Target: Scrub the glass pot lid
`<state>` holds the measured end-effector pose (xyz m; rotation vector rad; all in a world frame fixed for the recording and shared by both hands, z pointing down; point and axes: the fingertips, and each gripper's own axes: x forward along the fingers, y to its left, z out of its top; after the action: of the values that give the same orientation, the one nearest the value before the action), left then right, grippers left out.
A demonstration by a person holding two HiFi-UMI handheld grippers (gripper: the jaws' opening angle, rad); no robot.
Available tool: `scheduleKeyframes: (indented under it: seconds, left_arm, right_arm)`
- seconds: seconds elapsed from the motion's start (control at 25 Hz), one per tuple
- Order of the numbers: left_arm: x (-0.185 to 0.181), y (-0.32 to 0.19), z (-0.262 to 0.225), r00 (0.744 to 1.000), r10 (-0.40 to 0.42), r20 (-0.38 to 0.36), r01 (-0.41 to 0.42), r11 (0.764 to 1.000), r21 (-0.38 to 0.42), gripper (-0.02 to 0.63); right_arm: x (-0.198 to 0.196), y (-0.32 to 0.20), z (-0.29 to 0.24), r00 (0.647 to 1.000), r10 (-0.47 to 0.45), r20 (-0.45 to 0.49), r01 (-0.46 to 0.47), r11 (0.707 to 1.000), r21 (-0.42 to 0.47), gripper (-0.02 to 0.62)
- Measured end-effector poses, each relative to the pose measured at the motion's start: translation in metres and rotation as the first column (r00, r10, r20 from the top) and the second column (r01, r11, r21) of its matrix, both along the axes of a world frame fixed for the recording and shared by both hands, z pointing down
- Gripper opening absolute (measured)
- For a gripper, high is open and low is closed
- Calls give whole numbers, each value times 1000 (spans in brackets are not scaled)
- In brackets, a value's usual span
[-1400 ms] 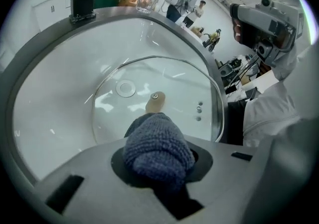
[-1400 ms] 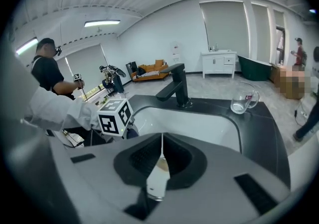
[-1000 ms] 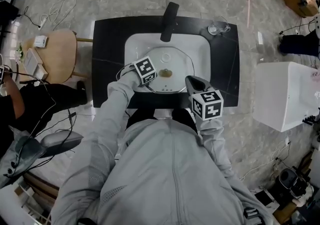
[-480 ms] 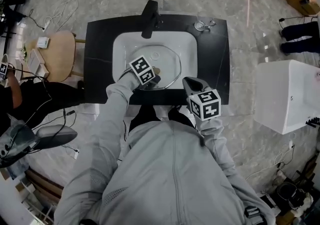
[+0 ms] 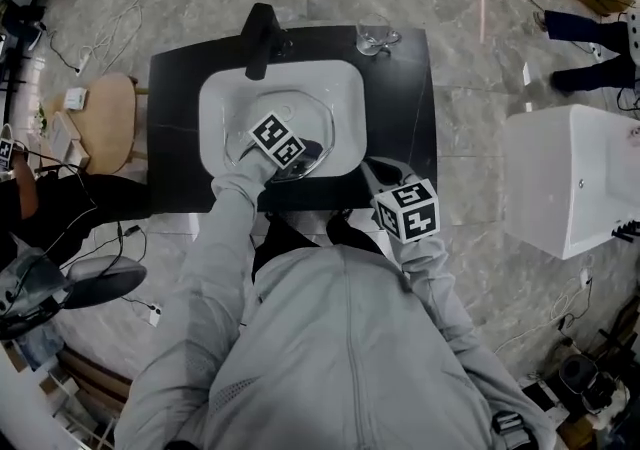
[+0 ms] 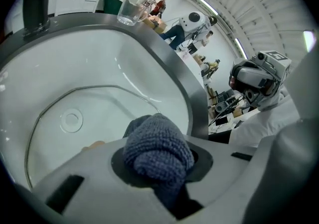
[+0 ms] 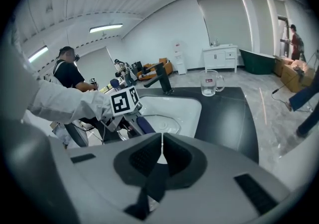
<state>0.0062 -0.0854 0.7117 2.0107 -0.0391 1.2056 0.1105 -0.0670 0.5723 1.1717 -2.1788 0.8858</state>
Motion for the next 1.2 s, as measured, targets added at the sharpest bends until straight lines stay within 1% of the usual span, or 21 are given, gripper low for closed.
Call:
scheduleKeyframes:
  seconds: [0.08, 0.2, 0.36, 0.52, 0.64, 0.76, 0.88, 1.0, 1.08, 1.2]
  left_arm:
    - [11, -4, 2, 1000, 6, -18, -5, 1000, 27, 83]
    - [26, -17, 4, 998, -12, -56, 16, 998, 66, 83]
    - [35, -28, 10, 997, -18, -76, 28, 991, 128, 83]
    - [30, -41, 5, 995, -7, -97, 27, 976, 215, 84]
    - [25, -53, -12, 988, -50, -145, 88, 959, 268, 83]
    - [19, -64, -40, 968, -90, -234, 166, 929, 330, 83]
    - [3, -70, -74, 954, -59, -294, 183, 892, 414, 83]
    - [-14, -77, -105, 944, -23, -329, 190, 853, 486, 84]
    - [-25, -85, -125, 939, -16, -345, 209, 820, 533, 84]
    - [-42, -98, -159, 928, -22, -371, 256, 762, 595, 83]
  right_arm:
    - [5, 2, -1, 1000, 23, -2, -23, 1000, -6, 31]
    - [8, -2, 1, 998, 53, -17, -53, 999, -12, 31]
    - [5, -7, -4, 994, 105, -28, -105, 994, -2, 31]
    - [-4, -17, -15, 988, 151, -39, -150, 988, 21, 31]
    - [-7, -23, -25, 984, 172, -46, -170, 984, 50, 31]
    - [-10, -31, -38, 982, 182, -51, -177, 980, 91, 31]
    - [-20, -45, -58, 981, 185, -54, -175, 974, 140, 31]
    - [-30, -62, -78, 983, 170, -73, -153, 969, 194, 31]
    - [-36, -72, -90, 984, 153, -95, -128, 964, 231, 31]
    - [-44, -86, -111, 983, 134, -124, -94, 953, 288, 31]
